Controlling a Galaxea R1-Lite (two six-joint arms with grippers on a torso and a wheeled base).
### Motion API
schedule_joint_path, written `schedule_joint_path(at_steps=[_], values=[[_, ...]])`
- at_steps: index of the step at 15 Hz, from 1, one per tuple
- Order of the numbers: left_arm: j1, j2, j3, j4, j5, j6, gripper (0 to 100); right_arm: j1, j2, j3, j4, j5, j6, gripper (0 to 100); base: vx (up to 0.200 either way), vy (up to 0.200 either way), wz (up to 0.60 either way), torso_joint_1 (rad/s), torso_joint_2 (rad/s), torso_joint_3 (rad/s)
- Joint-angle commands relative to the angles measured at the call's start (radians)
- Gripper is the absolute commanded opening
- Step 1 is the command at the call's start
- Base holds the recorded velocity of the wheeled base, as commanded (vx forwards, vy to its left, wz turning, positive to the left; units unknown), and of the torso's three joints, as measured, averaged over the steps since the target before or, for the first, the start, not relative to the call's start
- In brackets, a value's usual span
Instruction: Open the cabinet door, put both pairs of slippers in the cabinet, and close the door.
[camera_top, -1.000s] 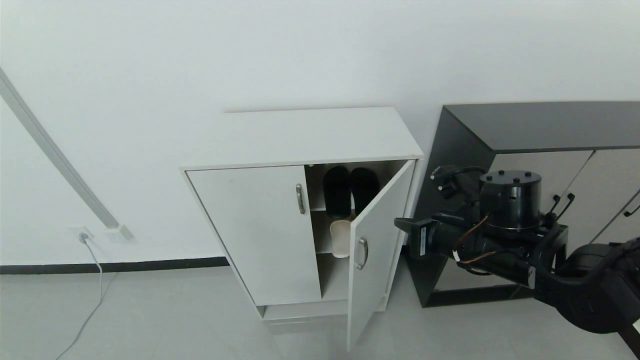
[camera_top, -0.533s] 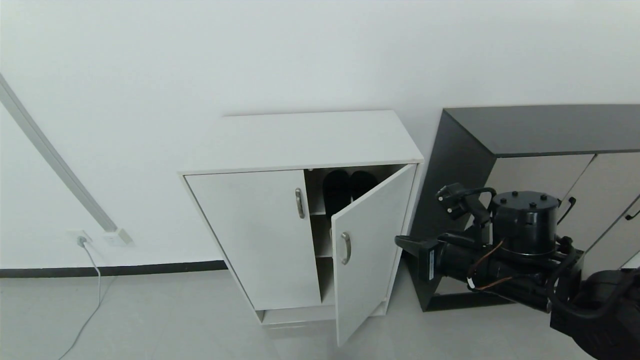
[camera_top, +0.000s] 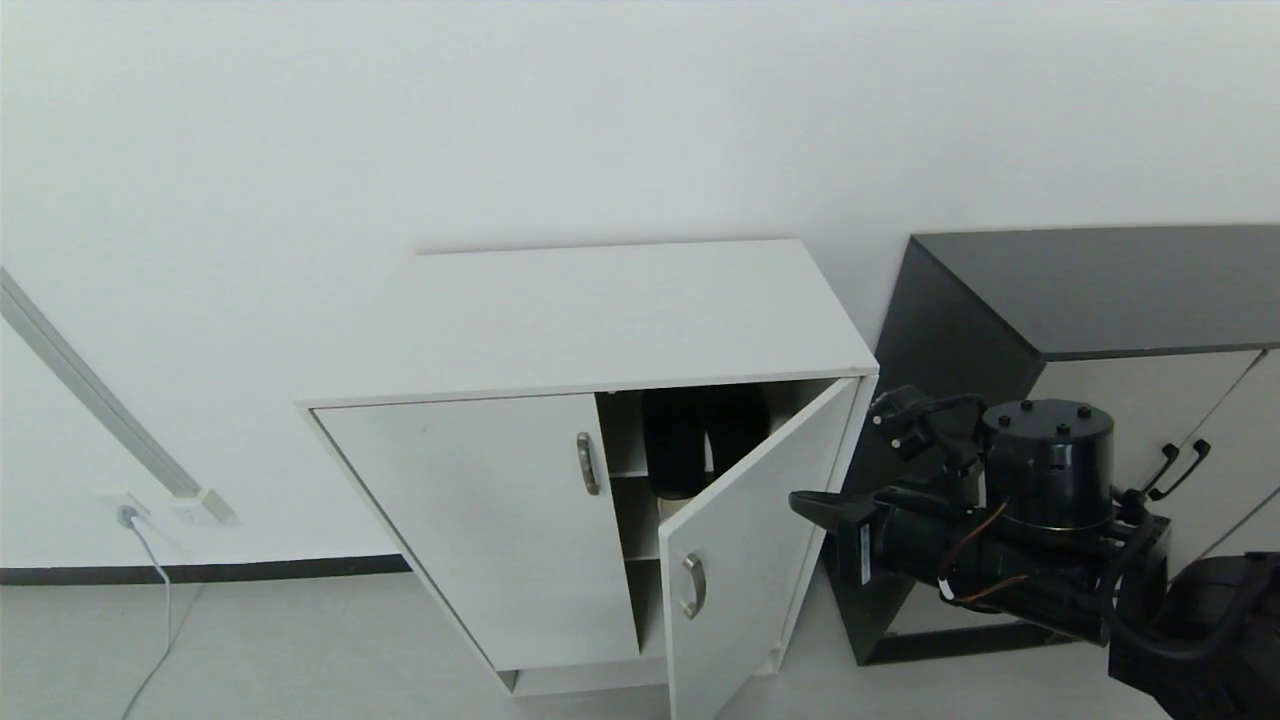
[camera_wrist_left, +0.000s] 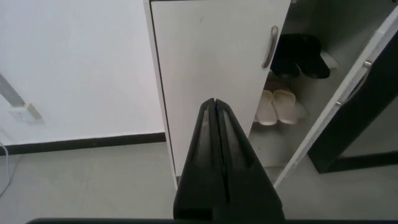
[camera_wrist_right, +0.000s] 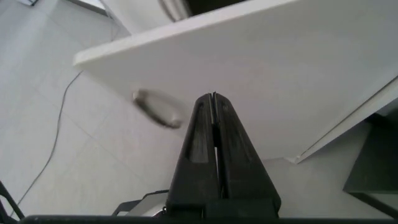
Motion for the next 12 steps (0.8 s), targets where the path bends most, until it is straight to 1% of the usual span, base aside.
schedule_joint_path(at_steps=[1,7,9,12], values=[[0.0,0.0,0.0,-0.001,0.0,-0.002,0,0.004,0.003,0.001,0.0,0.001,0.0,0,0.0,0.0,0.0,0.0,0.0,0.0],[0.0,0.0,0.0,-0.001,0.0,0.0,0,-0.007,0.056,-0.045,-0.012,-0.001,0.009,0,0.0,0.0,0.0,0.0,0.0,0.0],[0.0,0.0,0.0,-0.001,0.0,-0.002,0,-0.01,0.112,-0.073,-0.068,-0.004,0.008,0,0.0,0.0,0.0,0.0,0.0,0.0],[0.0,0.0,-0.002,-0.001,0.0,-0.002,0,-0.016,0.15,-0.111,-0.074,-0.004,0.009,0,0.0,0.0,0.0,0.0,0.0,0.0]])
